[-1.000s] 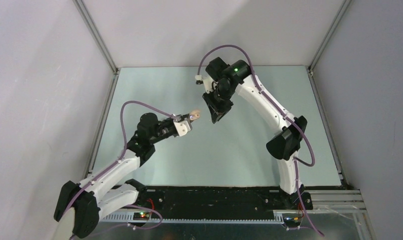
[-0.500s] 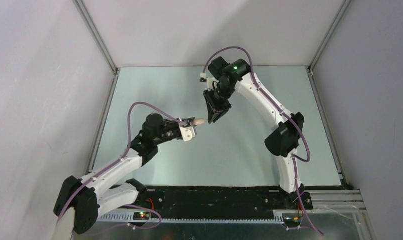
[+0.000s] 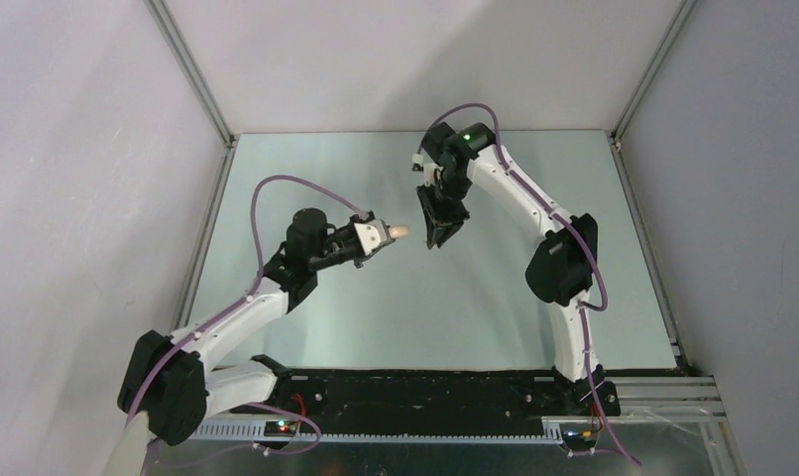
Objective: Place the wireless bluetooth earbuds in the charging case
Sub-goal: Place the earbud at the center of the board.
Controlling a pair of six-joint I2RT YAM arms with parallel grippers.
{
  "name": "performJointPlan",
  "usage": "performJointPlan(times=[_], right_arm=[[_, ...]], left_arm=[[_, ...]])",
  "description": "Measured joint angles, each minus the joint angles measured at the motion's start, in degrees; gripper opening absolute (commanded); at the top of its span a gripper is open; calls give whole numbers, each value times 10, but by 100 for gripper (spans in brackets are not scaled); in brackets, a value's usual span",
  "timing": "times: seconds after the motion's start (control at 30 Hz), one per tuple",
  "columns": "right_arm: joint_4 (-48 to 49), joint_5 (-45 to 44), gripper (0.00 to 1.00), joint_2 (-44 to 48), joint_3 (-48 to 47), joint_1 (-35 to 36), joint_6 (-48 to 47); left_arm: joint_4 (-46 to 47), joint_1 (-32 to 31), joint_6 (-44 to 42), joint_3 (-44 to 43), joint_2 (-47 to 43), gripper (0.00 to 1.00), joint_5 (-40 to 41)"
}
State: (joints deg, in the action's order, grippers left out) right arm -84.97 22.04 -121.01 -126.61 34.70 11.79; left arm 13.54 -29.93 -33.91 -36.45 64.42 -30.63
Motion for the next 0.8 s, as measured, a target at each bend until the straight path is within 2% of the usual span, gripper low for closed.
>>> performJointPlan(times=[0.1,0.2,0.23,0.3,0.43,0.53,0.63,0.8], right_arm=[[3,-30,0,1,41,-13,-21],[0,-21,1,-7,62,-44,-69],[-1,-17,9,-12,62,-53,-81],[-1,-8,17,-27,62,-71,-110],[3,3,29,-57,91,-90,-137],[4,-5,32,-76,144,-89,-137],[-1,-15,39,-112,183,-88,-133],[-2,-18,49,-168,160,-90,-129]], left_arm=[[0,29,68,-4,12,0,-31],[-2,52,129,-4,17,0,-58],[-2,59,150,-4,17,0,-69],[-1,71,185,-4,17,0,-91],[-9,101,235,-4,8,0,-123],[-24,123,246,-4,-9,0,-136],[-47,133,246,-8,-23,0,-143],[-70,134,248,-18,-26,0,-152]])
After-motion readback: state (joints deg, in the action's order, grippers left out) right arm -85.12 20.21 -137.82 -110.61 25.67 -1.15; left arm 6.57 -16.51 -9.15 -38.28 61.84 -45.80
